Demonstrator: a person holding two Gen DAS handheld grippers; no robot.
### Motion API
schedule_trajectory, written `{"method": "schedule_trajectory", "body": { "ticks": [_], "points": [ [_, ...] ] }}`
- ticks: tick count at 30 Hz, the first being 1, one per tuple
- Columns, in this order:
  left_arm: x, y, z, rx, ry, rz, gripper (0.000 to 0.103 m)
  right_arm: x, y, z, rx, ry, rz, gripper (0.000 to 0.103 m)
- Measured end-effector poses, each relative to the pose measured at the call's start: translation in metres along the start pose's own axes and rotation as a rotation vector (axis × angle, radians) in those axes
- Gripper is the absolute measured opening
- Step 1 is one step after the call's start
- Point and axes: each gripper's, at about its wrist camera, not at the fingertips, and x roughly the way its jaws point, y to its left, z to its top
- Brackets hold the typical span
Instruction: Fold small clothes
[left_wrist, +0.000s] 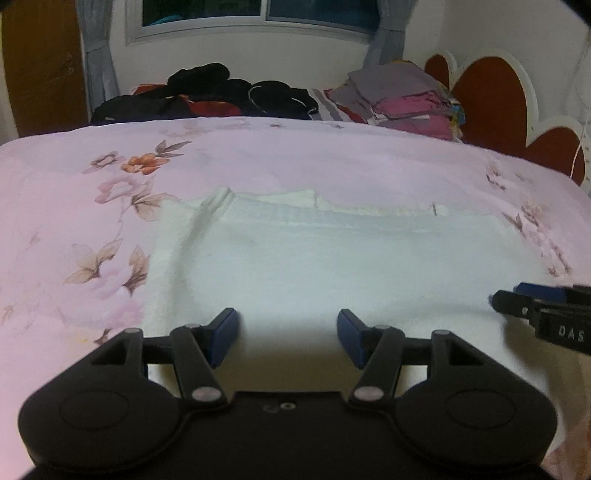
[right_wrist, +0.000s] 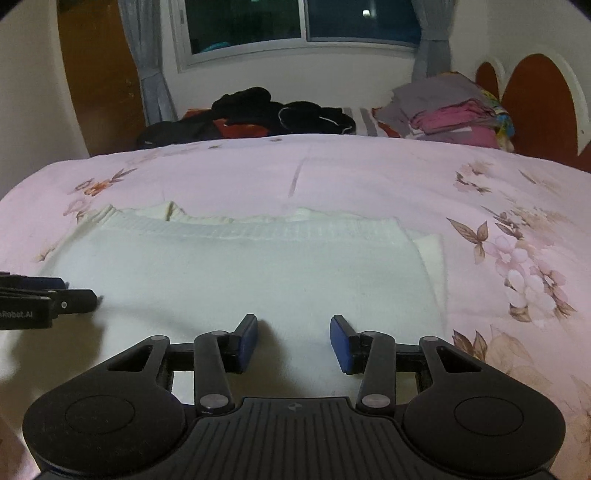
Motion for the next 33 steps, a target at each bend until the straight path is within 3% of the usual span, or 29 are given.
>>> {"method": "schedule_trajectory", "body": {
  "ticks": [5,12,17,23,33],
  "points": [
    [0.0,0.003,-0.012,0.028,0.014,0.002,0.061,-0.001,0.016,-0.011,-0.057,0.025,-0.039,0.043],
    [-0.01,0.007,-0.011,0.021,0.05,-0.014,0.061,-0.025,0.024,-0.008,-0.013,0.032,-0.065,0.043],
    [-0.009,0.01,-0.019,0.053,0.078,-0.025,0.061,-0.021,0.022,-0.027,0.032,0.108,-0.114,0.043],
    [-0.019,0.012,-0.025,0.059,0.099,-0.049,0.061,-0.046,0.026,-0.033,0.039,0.096,-0.143,0.043],
    [-0.025,0.008,-0.041,0.111,0.107,-0.041,0.066,-0.043,0.029,-0.053,0.046,0.146,-0.182,0.045]
  ]
}}
